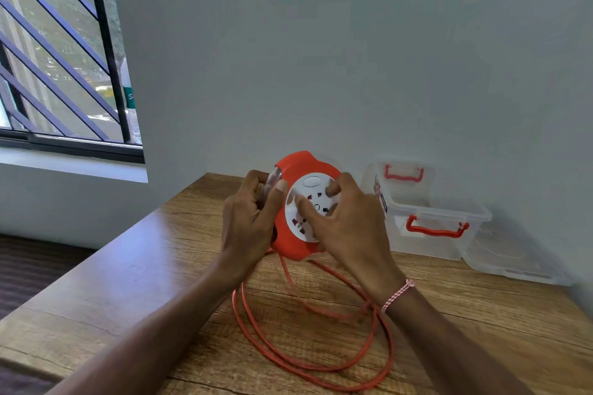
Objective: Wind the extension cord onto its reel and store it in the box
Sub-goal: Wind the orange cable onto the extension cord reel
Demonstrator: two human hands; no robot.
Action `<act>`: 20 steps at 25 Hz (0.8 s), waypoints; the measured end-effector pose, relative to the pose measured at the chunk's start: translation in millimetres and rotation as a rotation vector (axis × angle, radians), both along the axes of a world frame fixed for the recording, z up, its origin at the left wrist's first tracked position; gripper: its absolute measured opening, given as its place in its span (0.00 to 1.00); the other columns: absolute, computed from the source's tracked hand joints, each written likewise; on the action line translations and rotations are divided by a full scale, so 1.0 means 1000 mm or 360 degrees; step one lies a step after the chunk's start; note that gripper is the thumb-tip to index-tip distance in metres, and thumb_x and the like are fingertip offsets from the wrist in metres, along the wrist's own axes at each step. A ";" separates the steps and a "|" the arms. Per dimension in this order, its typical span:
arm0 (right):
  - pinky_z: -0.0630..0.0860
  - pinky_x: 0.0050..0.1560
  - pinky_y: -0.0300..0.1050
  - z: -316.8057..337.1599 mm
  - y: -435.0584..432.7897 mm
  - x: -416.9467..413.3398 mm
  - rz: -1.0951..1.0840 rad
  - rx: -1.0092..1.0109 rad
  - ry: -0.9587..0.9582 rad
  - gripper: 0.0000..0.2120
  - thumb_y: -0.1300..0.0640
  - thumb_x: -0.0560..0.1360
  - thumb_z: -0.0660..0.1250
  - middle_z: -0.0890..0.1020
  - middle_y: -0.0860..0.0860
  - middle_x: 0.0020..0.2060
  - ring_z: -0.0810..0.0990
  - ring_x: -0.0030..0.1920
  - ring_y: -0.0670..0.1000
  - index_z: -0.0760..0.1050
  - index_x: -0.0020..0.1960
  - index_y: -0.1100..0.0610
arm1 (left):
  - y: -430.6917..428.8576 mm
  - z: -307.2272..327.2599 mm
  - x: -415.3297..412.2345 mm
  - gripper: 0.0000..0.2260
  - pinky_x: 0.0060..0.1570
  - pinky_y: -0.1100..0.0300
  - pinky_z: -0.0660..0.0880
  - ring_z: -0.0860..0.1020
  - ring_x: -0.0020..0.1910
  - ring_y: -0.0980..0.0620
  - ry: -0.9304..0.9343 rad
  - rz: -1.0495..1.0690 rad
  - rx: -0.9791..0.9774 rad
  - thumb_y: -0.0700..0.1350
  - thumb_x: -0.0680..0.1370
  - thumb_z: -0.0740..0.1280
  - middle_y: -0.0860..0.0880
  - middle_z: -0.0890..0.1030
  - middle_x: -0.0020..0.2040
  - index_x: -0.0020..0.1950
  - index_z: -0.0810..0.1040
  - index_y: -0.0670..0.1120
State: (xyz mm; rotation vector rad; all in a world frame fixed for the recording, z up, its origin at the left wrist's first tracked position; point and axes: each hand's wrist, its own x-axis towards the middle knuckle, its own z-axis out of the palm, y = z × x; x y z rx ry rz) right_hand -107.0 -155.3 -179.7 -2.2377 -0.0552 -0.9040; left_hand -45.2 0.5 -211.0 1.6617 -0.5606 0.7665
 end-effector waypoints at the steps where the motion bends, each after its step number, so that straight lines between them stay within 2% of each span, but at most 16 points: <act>1: 0.76 0.23 0.34 -0.001 0.001 0.003 0.0091 0.0379 0.0156 0.25 0.33 0.73 0.71 0.83 0.41 0.33 0.81 0.25 0.44 0.72 0.56 0.53 | 0.000 0.000 0.000 0.15 0.28 0.42 0.81 0.85 0.31 0.47 0.0006 0.0007 0.0000 0.63 0.81 0.63 0.47 0.83 0.35 0.47 0.74 0.52; 2: 0.74 0.22 0.34 -0.002 0.001 0.004 0.0137 0.0562 0.0232 0.25 0.33 0.73 0.71 0.84 0.44 0.30 0.81 0.24 0.44 0.72 0.54 0.53 | 0.000 0.000 0.001 0.16 0.29 0.41 0.81 0.85 0.32 0.47 0.0021 0.0011 -0.0003 0.63 0.81 0.63 0.47 0.83 0.35 0.48 0.74 0.50; 3: 0.73 0.23 0.34 0.000 0.000 0.003 0.0108 0.0483 0.0199 0.25 0.31 0.72 0.70 0.83 0.44 0.29 0.81 0.25 0.44 0.73 0.52 0.52 | 0.000 0.000 0.002 0.18 0.29 0.40 0.82 0.86 0.33 0.47 0.0046 0.0001 -0.0016 0.63 0.80 0.63 0.46 0.84 0.36 0.48 0.74 0.48; 5: 0.75 0.30 0.31 0.001 -0.009 0.002 -0.0090 -0.0147 -0.0111 0.24 0.29 0.73 0.65 0.82 0.41 0.36 0.81 0.31 0.42 0.73 0.52 0.50 | 0.002 0.001 0.004 0.19 0.30 0.44 0.83 0.87 0.34 0.49 0.0105 -0.0048 -0.0071 0.63 0.80 0.63 0.47 0.85 0.39 0.50 0.75 0.47; 7: 0.78 0.34 0.34 0.003 -0.019 0.002 -0.0075 -0.0779 -0.0426 0.23 0.32 0.76 0.65 0.83 0.47 0.47 0.83 0.37 0.45 0.73 0.58 0.50 | 0.004 0.002 0.006 0.21 0.31 0.47 0.84 0.87 0.35 0.51 0.0139 -0.0059 -0.0112 0.64 0.79 0.62 0.50 0.85 0.43 0.51 0.75 0.46; 8: 0.79 0.35 0.37 0.005 -0.024 0.002 -0.0010 -0.1021 -0.0458 0.23 0.35 0.77 0.66 0.83 0.49 0.53 0.84 0.40 0.48 0.72 0.63 0.50 | 0.005 0.002 0.006 0.20 0.31 0.48 0.84 0.87 0.35 0.51 0.0147 -0.0056 -0.0126 0.64 0.79 0.62 0.50 0.85 0.43 0.51 0.75 0.47; 10: 0.81 0.34 0.42 0.008 -0.030 0.001 0.0052 -0.1302 -0.0374 0.26 0.37 0.77 0.67 0.82 0.51 0.58 0.86 0.44 0.52 0.69 0.71 0.47 | 0.007 0.001 0.007 0.20 0.32 0.47 0.84 0.87 0.35 0.50 0.0152 -0.0061 -0.0152 0.65 0.79 0.63 0.50 0.85 0.43 0.51 0.75 0.48; 14: 0.82 0.38 0.44 0.009 -0.028 -0.003 0.0035 -0.1496 -0.0343 0.32 0.37 0.77 0.68 0.84 0.53 0.59 0.86 0.49 0.53 0.66 0.78 0.42 | 0.008 0.000 0.009 0.21 0.31 0.42 0.84 0.87 0.34 0.45 0.0121 -0.0055 -0.0147 0.64 0.79 0.63 0.45 0.85 0.40 0.52 0.75 0.46; 16: 0.82 0.42 0.45 0.010 -0.025 -0.004 0.0027 -0.1509 -0.0287 0.33 0.36 0.78 0.66 0.83 0.52 0.61 0.86 0.51 0.53 0.62 0.80 0.40 | 0.008 0.000 0.008 0.18 0.30 0.49 0.85 0.87 0.34 0.49 0.0110 -0.0064 -0.0137 0.64 0.79 0.63 0.48 0.85 0.41 0.50 0.75 0.49; 20: 0.83 0.41 0.46 0.005 -0.022 -0.002 -0.0012 -0.1434 -0.0374 0.33 0.37 0.77 0.69 0.85 0.53 0.57 0.87 0.47 0.54 0.66 0.78 0.42 | 0.007 -0.001 0.009 0.16 0.29 0.57 0.84 0.87 0.34 0.52 0.0090 -0.0097 -0.0153 0.64 0.79 0.64 0.53 0.86 0.41 0.50 0.75 0.52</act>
